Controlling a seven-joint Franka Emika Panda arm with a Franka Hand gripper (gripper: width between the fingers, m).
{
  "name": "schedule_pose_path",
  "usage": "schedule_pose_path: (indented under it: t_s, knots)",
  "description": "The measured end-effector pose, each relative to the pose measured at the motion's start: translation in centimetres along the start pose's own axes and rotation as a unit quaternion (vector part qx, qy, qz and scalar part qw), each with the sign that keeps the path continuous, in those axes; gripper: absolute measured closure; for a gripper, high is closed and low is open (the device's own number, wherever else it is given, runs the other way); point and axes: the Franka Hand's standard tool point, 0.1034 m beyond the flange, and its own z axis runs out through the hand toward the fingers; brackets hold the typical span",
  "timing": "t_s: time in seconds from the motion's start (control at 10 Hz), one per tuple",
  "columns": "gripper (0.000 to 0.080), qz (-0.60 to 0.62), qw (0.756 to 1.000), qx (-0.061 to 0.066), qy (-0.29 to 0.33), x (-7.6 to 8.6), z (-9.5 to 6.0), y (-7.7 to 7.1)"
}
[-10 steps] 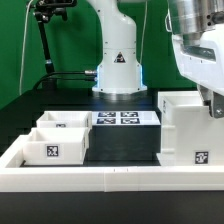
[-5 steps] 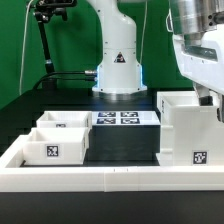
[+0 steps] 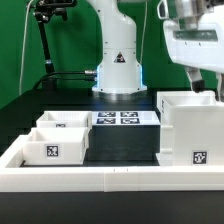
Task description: Assemble drawer
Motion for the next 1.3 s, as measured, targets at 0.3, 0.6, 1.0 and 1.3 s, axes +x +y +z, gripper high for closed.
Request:
schedule_pose_path:
  t_s: [0.3,0.6,1.0,1.3]
  knots:
    - [0.0151,-0.082,0.997,0.005,0.006,2.0,-1.6,1.2]
    - [0.0151,-0.083,0.997,0.004,0.006,2.2,-1.5,1.4]
    - [0.0151,-0.140,0.989,-0.046,-0.008,2.5,-0.6,2.8]
    - [0.0151,-0.198,0.979,-0.048,-0.010,3.7,-0.6,3.4]
